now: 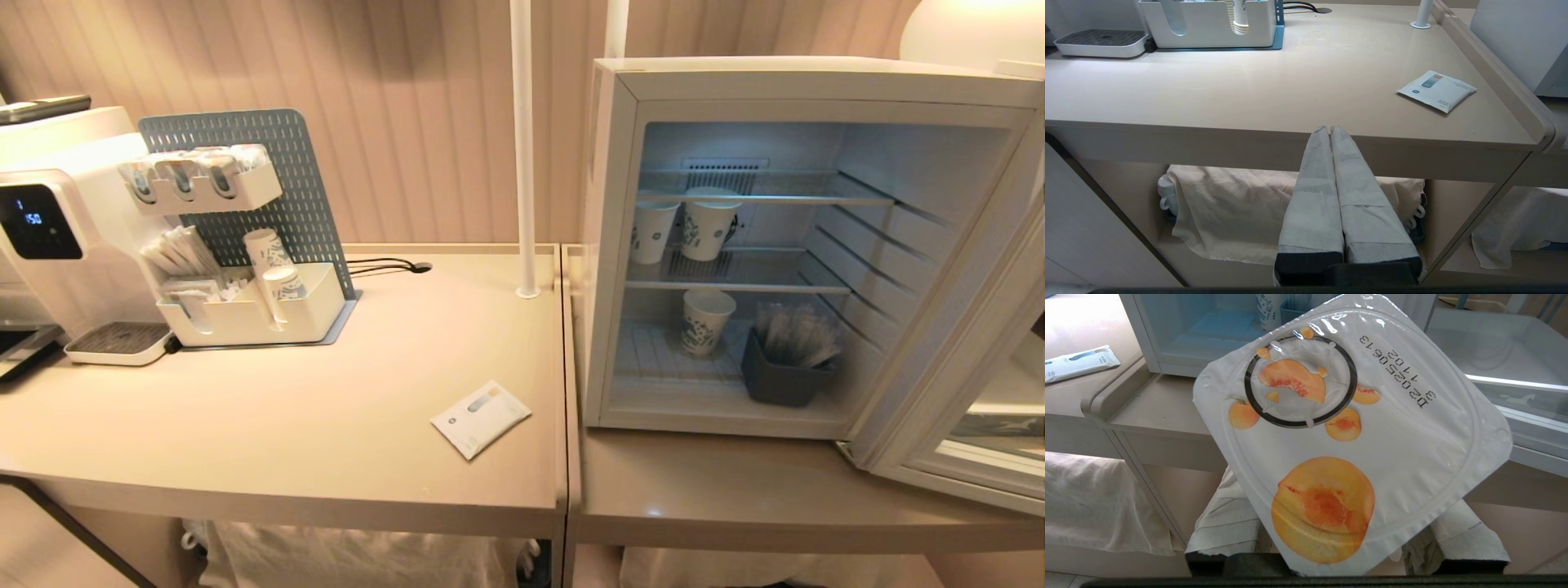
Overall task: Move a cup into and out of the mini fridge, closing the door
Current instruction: Place the yoghurt on the table
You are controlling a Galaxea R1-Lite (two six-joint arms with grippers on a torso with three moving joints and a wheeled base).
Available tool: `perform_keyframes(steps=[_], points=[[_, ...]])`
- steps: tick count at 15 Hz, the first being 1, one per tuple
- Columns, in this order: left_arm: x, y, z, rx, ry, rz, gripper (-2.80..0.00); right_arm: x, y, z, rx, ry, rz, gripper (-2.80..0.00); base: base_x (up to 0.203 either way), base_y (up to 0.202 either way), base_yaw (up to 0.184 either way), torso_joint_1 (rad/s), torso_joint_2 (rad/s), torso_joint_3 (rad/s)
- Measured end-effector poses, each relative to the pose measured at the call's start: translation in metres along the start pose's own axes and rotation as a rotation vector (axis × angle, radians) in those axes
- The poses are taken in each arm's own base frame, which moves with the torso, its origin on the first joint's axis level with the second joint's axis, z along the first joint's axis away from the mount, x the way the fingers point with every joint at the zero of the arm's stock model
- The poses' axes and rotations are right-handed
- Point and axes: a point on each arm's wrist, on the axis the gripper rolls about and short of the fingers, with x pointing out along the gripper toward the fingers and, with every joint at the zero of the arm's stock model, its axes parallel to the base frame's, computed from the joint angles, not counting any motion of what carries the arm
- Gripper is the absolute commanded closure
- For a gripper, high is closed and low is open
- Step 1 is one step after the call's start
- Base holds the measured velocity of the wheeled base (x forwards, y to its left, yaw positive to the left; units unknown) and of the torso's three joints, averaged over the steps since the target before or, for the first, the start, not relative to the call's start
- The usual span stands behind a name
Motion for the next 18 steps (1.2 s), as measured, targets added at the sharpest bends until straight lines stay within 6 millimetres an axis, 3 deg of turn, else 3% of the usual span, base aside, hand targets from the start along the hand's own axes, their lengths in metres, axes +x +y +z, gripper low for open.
perform_keyframes(steps=[12, 18], points=[[0.0, 0.0, 0.0, -0.001, 0.0, 0.0, 0.0, -0.0002, 0.0, -0.0005, 0.008, 0.008, -0.001, 0.0, 0.0, 0.0, 0.0, 0.0, 0.0, 0.0], [0.0, 0.0, 0.0, -0.001, 0.0, 0.001, 0.0, -0.0002, 0.0, -0.0001, 0.008, 0.008, -0.001, 0.0, 0.002, 0.149, -0.008, 0.005, 0.0, 0.001]])
